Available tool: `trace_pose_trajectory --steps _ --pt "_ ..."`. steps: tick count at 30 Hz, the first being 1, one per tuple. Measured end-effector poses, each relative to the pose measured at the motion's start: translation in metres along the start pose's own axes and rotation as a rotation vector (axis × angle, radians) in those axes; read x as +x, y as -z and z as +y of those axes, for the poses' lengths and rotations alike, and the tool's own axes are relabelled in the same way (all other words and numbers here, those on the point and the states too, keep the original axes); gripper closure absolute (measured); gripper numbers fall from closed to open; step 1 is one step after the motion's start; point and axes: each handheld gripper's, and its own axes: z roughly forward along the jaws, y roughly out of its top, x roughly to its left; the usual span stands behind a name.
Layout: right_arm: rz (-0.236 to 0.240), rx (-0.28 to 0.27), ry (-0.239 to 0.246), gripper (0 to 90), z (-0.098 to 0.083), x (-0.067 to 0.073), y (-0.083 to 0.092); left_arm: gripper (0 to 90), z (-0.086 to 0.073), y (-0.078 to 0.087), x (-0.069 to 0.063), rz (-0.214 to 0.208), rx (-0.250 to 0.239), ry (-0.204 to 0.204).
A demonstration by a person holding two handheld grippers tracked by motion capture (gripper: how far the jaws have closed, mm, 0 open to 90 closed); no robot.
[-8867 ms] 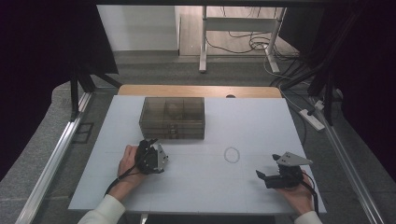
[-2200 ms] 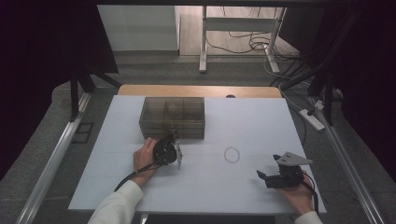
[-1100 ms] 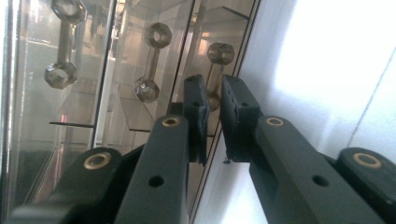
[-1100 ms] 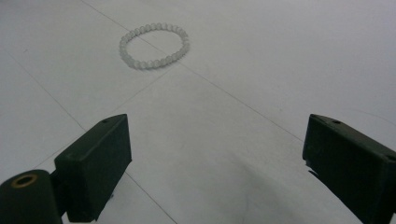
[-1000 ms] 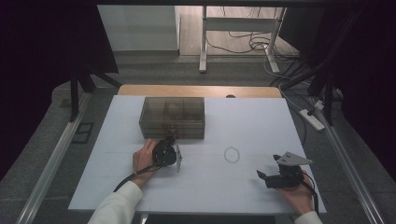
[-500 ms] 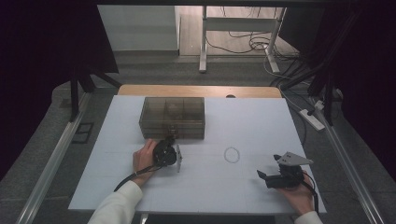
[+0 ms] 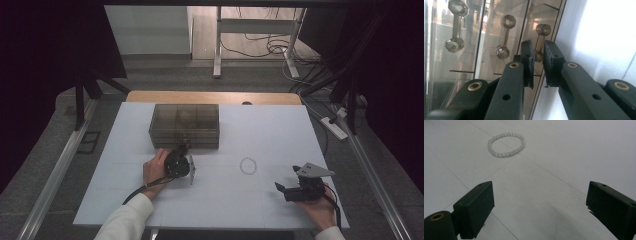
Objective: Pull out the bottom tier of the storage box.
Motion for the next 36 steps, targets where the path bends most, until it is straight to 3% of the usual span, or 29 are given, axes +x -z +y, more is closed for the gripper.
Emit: trace_pose_trajectory --steps 11,16,26,33,36 --pt "-0.002 -0.003 -0.003 7.7 -0.001 -0.001 0.001 79.2 -0.002 0.007 -0.003 -0.008 0.002 -0.011" --pt "-0.001 -0.001 0.000 7.7 -0.001 -0.001 0.000 82.9 -0.003 0.016 -0.002 -0.008 -0.020 0.015" --pt "0.002 0.000 -0.002 7.7 0.000 -0.001 -0.001 66.6 -0.002 0.020 0.000 -0.047 -0.029 0.042" --pt "0.003 0.001 -0.001 7.7 0.000 -0.001 -0.001 56.6 -0.003 0.029 0.011 -0.106 -0.039 0.144" --pt "0.004 -0.001 -0.002 7.7 0.000 -0.001 0.000 51.7 -0.006 0.033 0.017 -0.156 -0.041 0.218"
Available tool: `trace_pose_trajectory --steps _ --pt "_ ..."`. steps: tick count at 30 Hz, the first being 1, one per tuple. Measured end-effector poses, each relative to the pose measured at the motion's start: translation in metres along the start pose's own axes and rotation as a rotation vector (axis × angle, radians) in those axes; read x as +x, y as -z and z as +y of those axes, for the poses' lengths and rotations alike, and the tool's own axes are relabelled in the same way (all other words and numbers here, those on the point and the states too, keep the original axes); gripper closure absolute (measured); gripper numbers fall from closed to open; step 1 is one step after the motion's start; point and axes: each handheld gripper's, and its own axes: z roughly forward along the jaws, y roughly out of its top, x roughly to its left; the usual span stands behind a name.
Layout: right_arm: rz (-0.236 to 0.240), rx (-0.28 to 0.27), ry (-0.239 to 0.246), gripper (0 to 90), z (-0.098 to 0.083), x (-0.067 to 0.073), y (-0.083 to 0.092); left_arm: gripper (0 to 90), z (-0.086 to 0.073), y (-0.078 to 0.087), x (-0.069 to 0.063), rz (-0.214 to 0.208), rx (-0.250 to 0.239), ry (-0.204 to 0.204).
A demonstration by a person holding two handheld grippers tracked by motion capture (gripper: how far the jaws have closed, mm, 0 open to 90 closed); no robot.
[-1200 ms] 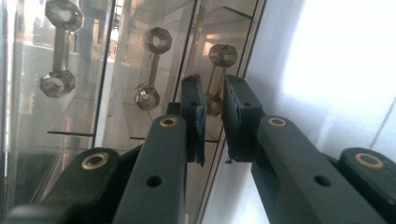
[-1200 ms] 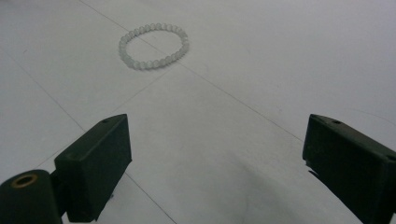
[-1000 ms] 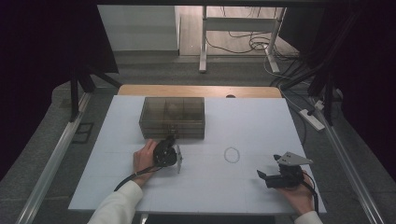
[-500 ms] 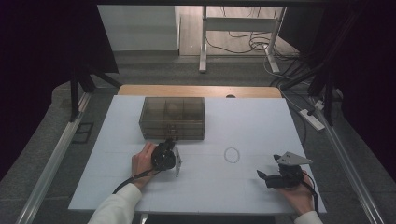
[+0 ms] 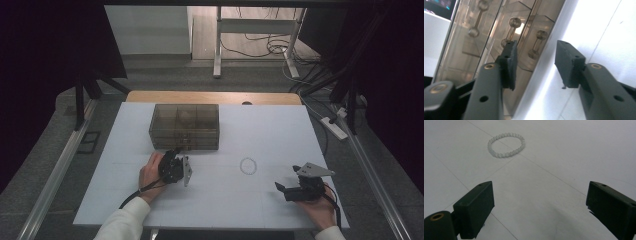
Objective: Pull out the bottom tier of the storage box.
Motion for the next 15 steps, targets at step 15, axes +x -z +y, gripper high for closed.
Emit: trace_pose_trajectory --steps 15 --pt "0.008 -0.009 0.005 7.7 0.002 0.002 -0.001 35.6 -0.023 0.024 0.039 -0.265 -0.057 0.472"
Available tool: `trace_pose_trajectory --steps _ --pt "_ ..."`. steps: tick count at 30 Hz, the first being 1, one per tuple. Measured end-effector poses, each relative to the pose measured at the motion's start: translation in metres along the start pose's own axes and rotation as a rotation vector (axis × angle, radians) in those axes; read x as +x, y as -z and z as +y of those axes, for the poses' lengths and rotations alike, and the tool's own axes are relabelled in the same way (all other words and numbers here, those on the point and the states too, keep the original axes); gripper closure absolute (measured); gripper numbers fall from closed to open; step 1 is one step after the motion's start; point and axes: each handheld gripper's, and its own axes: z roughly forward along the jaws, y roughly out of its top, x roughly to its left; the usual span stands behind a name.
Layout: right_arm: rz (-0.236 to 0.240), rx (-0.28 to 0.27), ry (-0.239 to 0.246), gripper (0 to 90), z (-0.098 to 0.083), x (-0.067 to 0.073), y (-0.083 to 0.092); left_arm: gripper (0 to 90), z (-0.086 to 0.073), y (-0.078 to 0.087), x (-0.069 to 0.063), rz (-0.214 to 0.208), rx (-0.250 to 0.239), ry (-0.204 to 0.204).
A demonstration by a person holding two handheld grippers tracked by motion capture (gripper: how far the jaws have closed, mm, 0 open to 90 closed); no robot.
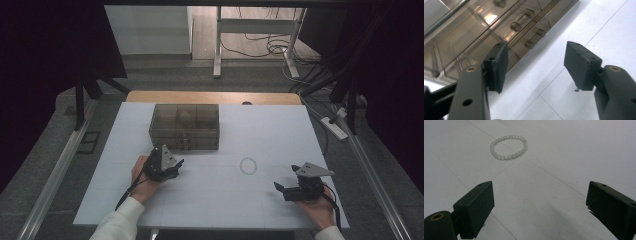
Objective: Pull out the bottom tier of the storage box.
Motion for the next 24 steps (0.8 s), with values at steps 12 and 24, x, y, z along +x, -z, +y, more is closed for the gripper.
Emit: trace_pose_trajectory --steps 12,24 --pt "0.024 -0.015 0.009 7.7 0.005 0.006 -0.006 22.3 -0.008 0.015 0.021 -0.066 0.022 0.179" --pt "0.041 -0.029 0.022 7.7 0.013 0.013 -0.013 17.0 -0.015 0.017 0.041 -0.044 0.058 0.243"
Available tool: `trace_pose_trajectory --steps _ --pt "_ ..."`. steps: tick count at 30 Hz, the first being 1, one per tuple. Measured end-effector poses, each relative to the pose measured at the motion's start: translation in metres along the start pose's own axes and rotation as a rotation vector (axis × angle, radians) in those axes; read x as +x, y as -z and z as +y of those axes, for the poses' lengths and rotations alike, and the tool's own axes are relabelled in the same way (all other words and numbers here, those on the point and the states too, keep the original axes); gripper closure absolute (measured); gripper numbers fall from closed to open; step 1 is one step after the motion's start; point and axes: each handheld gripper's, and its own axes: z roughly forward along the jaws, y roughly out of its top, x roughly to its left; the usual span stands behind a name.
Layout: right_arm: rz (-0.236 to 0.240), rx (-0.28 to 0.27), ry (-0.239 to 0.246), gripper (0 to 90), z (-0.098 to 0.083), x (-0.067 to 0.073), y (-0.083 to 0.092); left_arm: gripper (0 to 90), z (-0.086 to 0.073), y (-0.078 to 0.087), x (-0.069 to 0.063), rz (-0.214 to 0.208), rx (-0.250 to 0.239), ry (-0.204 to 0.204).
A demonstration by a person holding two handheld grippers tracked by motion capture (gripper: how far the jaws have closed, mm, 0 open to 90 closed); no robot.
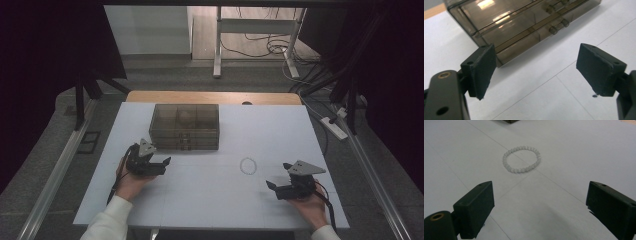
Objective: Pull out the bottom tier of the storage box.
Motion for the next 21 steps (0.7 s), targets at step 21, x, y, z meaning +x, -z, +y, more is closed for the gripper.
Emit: trace_pose_trajectory --steps 21 --pt "0.035 -0.030 -0.001 8.0 0.017 0.008 -0.019 14.5 -0.001 -0.006 0.011 -0.046 0.033 0.025"
